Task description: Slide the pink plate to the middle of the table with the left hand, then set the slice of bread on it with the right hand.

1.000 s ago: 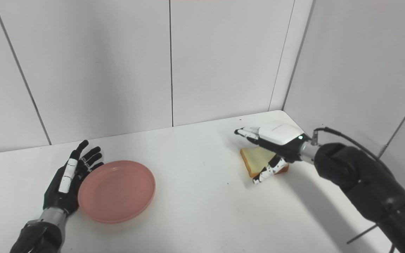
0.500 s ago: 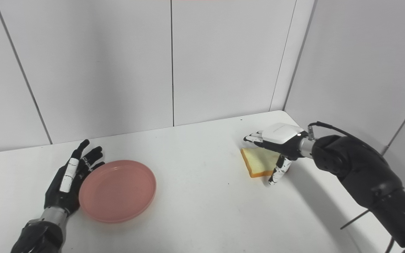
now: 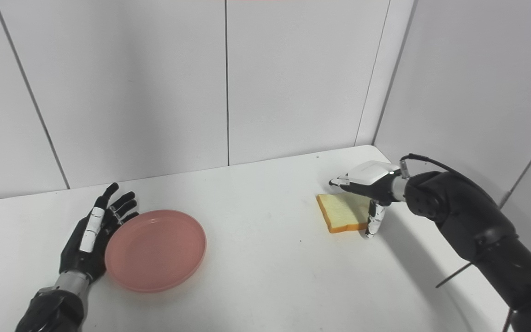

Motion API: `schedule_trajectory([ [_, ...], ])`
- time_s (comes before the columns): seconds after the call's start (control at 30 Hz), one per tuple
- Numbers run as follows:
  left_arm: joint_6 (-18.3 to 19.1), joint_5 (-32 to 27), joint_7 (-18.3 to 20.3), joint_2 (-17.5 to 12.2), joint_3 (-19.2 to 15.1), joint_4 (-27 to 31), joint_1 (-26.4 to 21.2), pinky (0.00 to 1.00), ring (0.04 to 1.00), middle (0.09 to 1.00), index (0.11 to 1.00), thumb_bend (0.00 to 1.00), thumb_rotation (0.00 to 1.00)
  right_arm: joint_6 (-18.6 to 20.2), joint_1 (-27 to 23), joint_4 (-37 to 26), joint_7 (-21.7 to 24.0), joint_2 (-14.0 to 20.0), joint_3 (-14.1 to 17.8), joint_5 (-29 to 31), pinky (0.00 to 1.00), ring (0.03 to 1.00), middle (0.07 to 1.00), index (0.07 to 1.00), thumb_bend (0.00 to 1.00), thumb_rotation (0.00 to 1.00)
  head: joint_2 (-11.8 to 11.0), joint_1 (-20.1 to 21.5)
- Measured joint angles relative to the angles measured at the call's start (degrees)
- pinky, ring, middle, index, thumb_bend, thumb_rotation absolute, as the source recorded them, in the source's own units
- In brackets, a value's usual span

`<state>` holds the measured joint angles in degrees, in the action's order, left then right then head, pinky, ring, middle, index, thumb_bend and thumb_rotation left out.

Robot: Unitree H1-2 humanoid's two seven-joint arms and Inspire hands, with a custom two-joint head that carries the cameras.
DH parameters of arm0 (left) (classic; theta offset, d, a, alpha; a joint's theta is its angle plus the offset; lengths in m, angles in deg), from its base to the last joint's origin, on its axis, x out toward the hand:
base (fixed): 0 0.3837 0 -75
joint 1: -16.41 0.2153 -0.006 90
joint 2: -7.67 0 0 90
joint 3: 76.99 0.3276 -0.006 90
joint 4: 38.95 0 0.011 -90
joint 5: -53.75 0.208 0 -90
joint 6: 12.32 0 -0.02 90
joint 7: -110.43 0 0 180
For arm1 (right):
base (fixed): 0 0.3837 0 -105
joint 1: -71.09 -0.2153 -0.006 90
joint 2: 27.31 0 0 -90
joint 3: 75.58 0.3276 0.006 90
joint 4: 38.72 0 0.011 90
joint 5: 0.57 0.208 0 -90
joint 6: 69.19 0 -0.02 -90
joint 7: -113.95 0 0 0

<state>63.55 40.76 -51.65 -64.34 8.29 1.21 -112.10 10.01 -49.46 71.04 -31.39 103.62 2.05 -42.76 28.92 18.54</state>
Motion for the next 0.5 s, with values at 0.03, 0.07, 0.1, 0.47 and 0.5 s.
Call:
schedule_trajectory([
  [0.03,0.00,-0.01,0.01,0.00,-0.01,0.01,0.00,0.83,0.879,0.829,0.924,0.91,0.71,0.00,-0.20,0.41,-0.02,-0.19,-0.17,-0.07,0.94,0.980,0.974,0.974,1.00,0.20,0.00,0.00],
  [0.07,0.01,-0.03,0.01,0.00,0.00,0.03,0.01,0.83,0.877,0.828,0.924,0.90,0.72,0.00,-0.49,1.02,-0.09,-0.38,-0.43,-0.12,0.94,0.976,0.971,0.975,1.00,0.22,0.00,-0.09],
  [0.1,0.03,-0.02,0.01,0.01,0.03,0.09,0.02,0.83,0.876,0.827,0.924,0.90,0.72,0.00,-0.78,1.65,-0.12,-0.55,-0.67,-0.38,0.95,0.975,0.970,0.975,1.00,0.22,0.09,-0.09],
  [0.47,0.49,-0.02,0.02,0.09,0.07,0.72,0.38,0.84,0.879,0.832,0.932,0.90,0.72,4.76,-3.90,3.29,3.49,-3.64,-0.92,3.61,0.77,0.942,0.974,0.949,1.00,0.20,0.09,-0.26],
  [0.5,0.50,-0.02,0.02,0.09,0.06,0.77,0.40,0.84,0.880,0.832,0.932,0.90,0.72,5.01,-3.96,3.37,3.54,-3.97,-0.94,3.80,0.76,0.940,0.973,0.946,1.00,0.19,0.09,-0.35],
])
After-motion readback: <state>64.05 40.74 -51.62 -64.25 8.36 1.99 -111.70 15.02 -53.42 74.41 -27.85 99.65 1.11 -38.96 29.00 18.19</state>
